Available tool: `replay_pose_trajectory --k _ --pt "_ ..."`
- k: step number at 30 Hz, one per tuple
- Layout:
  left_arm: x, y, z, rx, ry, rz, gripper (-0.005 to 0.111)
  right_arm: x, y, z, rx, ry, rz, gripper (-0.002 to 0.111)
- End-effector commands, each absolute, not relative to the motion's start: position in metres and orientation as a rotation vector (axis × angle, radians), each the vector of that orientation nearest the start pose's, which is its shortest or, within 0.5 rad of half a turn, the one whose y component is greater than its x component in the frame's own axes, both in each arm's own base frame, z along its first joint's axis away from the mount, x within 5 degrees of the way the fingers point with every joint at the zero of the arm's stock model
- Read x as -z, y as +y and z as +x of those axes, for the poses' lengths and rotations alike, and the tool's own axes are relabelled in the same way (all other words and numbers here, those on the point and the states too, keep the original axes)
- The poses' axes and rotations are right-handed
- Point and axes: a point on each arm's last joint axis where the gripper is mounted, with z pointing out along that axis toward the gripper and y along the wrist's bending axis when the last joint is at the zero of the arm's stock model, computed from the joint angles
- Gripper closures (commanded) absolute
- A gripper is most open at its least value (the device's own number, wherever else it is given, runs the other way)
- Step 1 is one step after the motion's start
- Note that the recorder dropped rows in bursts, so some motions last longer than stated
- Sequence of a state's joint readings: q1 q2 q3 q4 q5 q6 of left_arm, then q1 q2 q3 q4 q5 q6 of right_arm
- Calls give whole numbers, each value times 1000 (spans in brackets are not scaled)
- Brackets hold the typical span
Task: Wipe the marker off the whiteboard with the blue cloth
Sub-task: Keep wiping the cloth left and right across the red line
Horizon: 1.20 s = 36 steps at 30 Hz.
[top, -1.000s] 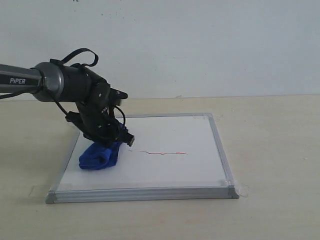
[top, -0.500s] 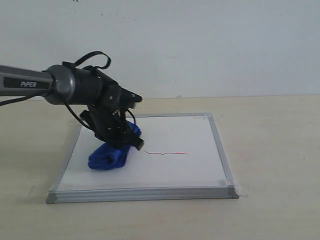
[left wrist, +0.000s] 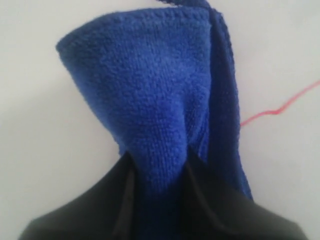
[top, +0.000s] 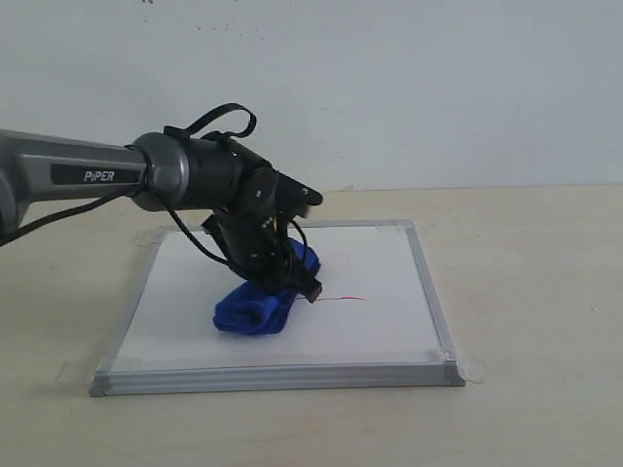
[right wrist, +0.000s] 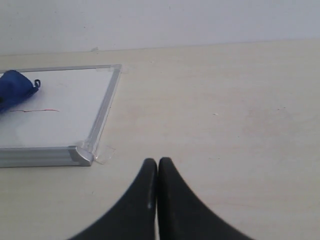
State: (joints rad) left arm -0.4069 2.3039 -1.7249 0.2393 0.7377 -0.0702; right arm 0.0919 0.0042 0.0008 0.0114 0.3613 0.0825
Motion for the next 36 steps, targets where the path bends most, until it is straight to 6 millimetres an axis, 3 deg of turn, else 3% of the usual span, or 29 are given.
replay_pose_trajectory --k 1,4,6,13,17,21,24,27,29,31,33,36 --pt "-108 -121 454 -251 2853 455 103 -182 5 53 -132 1835 -1 108" --pt "-108 -116 455 -176 2880 373 103 -182 5 53 -132 1835 -1 108" --pt "-107 -129 453 -114 2868 389 103 -182 5 53 -132 1835 -1 108" --pt "-109 -208 431 40 2756 642 103 -182 5 53 -132 1835 -1 108" --pt "-109 -218 425 -2 2731 765 103 -182 5 53 -132 1835 -1 108" --pt "-108 -185 436 -95 2790 646 103 -182 5 53 -132 1835 -1 108" --pt "-107 -122 451 -222 2889 452 103 -182 5 53 -132 1835 -1 108" --pt "-106 -103 454 -227 2915 357 103 -182 5 53 -132 1835 -1 108" --pt "-104 -123 449 -120 2902 494 103 -182 5 53 -132 1835 -1 108" --pt "-105 -166 437 54 2856 701 103 -182 5 53 -132 1835 -1 108" --pt "-105 -197 425 82 2809 843 103 -182 5 53 -132 1835 -1 108" --pt "-105 -209 420 21 2776 930 103 -182 5 53 -132 1835 -1 108"
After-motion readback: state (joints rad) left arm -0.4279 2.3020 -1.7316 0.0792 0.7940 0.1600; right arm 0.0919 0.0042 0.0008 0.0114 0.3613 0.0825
